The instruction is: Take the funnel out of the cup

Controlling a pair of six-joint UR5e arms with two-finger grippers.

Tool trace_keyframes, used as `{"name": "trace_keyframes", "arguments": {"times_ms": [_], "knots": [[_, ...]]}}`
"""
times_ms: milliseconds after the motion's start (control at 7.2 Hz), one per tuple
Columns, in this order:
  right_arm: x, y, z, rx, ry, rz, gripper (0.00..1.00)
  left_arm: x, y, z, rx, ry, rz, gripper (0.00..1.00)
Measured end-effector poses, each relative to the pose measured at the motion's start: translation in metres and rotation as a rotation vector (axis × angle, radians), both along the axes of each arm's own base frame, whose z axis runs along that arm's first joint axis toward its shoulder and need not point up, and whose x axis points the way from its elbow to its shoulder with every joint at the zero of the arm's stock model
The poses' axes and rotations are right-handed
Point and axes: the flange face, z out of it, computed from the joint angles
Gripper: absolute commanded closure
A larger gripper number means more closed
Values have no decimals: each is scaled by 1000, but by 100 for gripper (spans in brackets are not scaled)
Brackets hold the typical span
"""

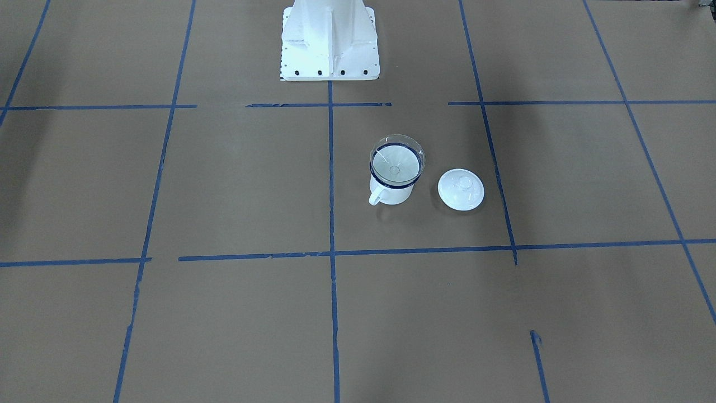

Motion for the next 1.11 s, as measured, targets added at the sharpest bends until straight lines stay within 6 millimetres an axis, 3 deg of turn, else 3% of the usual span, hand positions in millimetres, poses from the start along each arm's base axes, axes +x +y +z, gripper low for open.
{"name": "trace_keyframes", "arguments": {"times_ms": [139, 278, 556, 694, 972, 1111], "knots": [[0, 0, 0, 0, 0, 0, 0, 20, -2, -38, -4, 23, -34, 0], [0, 0, 0, 0, 0, 0, 0, 52, -4, -78, -3, 34, -48, 0], [0, 0, 0, 0, 0, 0, 0, 126, -10, -157, -18, 41, -75, 0], [0, 0, 0, 0, 0, 0, 0, 166, -22, -204, -44, 46, -54, 0], [0, 0, 0, 0, 0, 0, 0, 279, -52, -307, -124, -18, 32, 0], [0, 0, 0, 0, 0, 0, 0, 323, -54, -342, -143, -41, 36, 0]]}}
